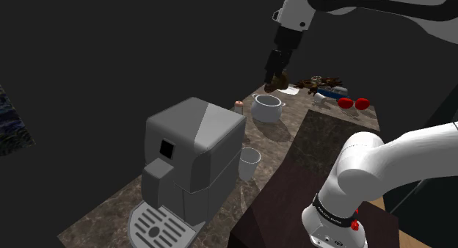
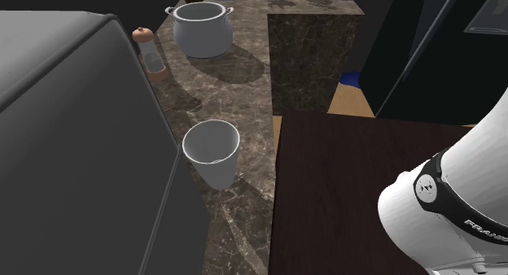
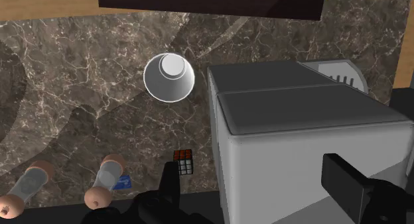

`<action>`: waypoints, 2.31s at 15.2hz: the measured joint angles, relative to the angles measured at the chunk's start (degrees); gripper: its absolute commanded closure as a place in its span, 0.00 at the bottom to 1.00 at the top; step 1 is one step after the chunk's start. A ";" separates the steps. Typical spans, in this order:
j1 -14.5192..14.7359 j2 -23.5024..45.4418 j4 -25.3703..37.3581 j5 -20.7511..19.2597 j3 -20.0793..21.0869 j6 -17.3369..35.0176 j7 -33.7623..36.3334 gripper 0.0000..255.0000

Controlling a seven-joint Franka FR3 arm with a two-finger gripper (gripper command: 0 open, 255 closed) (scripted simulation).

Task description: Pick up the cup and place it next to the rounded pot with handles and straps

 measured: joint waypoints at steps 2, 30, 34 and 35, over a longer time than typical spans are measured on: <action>-0.09 -0.06 -0.86 -0.12 -0.39 0.76 -0.38 0.00; 3.27 32.06 -26.54 8.17 -24.08 54.78 -27.14 0.00; 7.69 43.71 -24.64 23.37 -27.61 61.19 -40.88 0.00; 7.81 46.26 -23.93 27.72 -27.66 61.80 -44.76 0.00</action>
